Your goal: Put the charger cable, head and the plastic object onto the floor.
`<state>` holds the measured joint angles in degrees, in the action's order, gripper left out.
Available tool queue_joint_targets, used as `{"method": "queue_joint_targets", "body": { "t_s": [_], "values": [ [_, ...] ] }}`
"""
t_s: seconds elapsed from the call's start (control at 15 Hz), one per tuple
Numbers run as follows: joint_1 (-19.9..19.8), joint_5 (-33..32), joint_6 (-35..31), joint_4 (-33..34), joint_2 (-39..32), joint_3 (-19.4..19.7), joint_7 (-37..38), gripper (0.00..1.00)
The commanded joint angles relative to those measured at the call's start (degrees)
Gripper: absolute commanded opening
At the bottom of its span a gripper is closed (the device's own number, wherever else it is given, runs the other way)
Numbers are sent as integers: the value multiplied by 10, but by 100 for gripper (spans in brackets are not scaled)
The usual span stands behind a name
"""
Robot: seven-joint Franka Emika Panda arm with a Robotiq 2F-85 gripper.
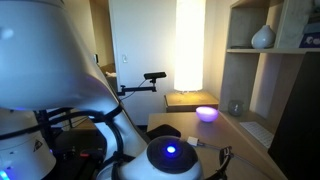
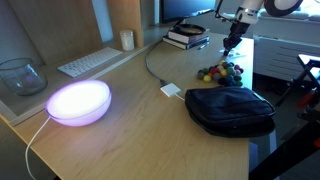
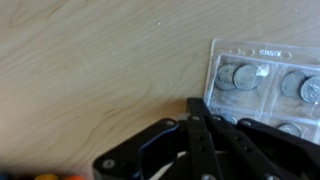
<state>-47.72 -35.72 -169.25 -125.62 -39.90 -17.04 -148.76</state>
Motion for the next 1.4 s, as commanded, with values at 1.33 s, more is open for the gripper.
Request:
{"method": "queue_joint_targets", "body": {
  "t_s": [1.33],
  "values": [
    [-50,-4,-3,-5,-7,-30,0,1]
  ]
}}
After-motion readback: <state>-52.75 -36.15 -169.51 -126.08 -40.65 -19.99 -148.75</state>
